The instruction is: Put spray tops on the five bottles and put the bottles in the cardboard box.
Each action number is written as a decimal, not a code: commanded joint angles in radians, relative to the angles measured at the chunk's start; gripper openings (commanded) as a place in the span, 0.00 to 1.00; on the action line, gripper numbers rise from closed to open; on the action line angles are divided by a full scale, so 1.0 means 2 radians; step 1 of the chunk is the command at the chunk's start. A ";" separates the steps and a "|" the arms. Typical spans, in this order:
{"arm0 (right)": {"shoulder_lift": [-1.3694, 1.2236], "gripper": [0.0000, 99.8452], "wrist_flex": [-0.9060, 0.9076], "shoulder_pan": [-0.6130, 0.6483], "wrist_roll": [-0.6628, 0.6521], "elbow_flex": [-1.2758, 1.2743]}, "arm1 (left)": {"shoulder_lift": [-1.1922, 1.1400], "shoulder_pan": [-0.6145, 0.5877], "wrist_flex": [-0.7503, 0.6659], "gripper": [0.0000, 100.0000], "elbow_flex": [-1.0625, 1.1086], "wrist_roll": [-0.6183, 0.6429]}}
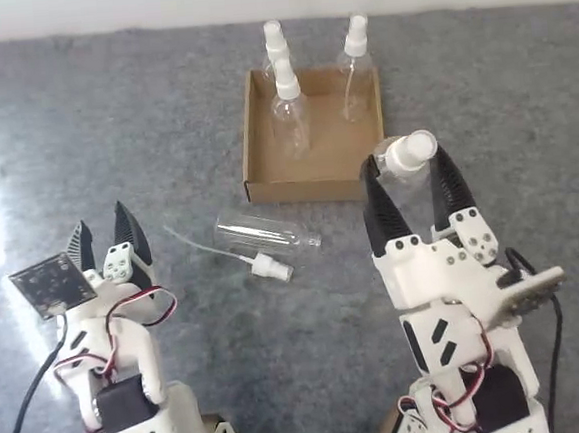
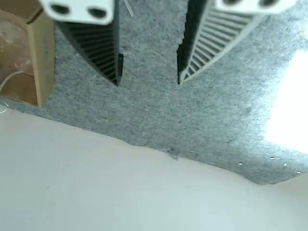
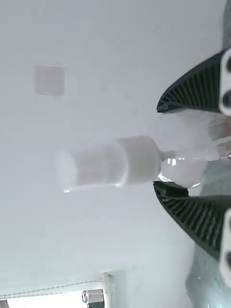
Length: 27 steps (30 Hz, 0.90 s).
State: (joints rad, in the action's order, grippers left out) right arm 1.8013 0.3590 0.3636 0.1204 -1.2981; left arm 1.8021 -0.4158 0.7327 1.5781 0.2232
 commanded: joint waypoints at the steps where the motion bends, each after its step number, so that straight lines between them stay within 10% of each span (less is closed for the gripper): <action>1: -0.046 0.09 -0.043 -0.003 0.004 0.044 | 0.011 -0.002 -0.024 0.17 0.007 -0.004; 27: -0.499 0.09 -0.311 -0.007 0.004 0.150 | 0.010 -0.005 -0.060 0.17 0.026 -0.004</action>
State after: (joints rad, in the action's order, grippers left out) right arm 0.8592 -0.1826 0.3636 0.1220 -1.0694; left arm 1.8021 -0.4219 0.6467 1.6410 0.2232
